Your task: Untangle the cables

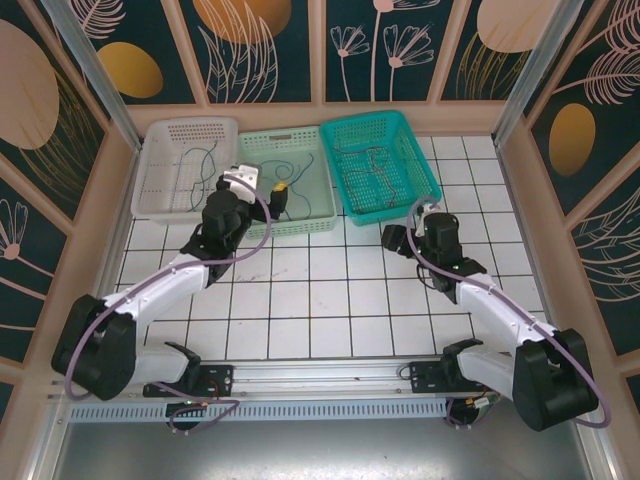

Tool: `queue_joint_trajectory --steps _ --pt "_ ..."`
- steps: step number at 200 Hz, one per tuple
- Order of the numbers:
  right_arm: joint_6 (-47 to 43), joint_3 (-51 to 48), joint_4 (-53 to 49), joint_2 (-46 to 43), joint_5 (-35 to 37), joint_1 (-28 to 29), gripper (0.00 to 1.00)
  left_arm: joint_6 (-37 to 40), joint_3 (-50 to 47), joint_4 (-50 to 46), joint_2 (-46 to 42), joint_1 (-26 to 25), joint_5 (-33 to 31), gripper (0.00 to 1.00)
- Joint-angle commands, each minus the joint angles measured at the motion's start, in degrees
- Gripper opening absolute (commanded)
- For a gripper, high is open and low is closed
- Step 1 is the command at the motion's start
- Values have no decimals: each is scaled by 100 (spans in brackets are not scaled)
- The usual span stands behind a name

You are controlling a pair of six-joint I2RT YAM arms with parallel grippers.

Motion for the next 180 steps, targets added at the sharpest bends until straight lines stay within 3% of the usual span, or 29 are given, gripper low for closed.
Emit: queue_joint_trajectory --steps 1,21,40,57,79,127,140,154,170,180 --pt "-478 182 311 -176 996 -85 78 -296 -293 -74 -329 17 0 99" --pt "-1029 -144 1221 -322 2002 -83 78 -274 -456 -128 -483 22 -60 99" --pt "-1892 -1049 3208 -414 2698 -187 79 -186 -576 -66 -613 18 -312 99" --pt "-2261 -1678 4738 -78 2477 -667 79 -123 -618 -80 -702 17 -351 99" --pt "-2127 -1571 4985 665 2232 -1206 79 -115 -626 -210 -742 17 -456 99" --pt "-2078 -1870 6703 1986 1639 -1559 76 34 -735 -337 -848 17 -1020 99" --pt "-2152 -1834 7008 2333 1474 -1571 76 172 -861 -206 -954 17 -1098 99" --pt "-2038 -1697 6631 2311 1099 -1748 75 344 -990 -92 -1052 17 -1346 99" --pt "-2040 -1863 7428 2738 1010 -1826 75 471 -1171 52 -1150 26 -1998 99" --pt "-1976 -1776 6927 2575 972 -1828 75 627 -1313 148 -1234 34 -2241 99"
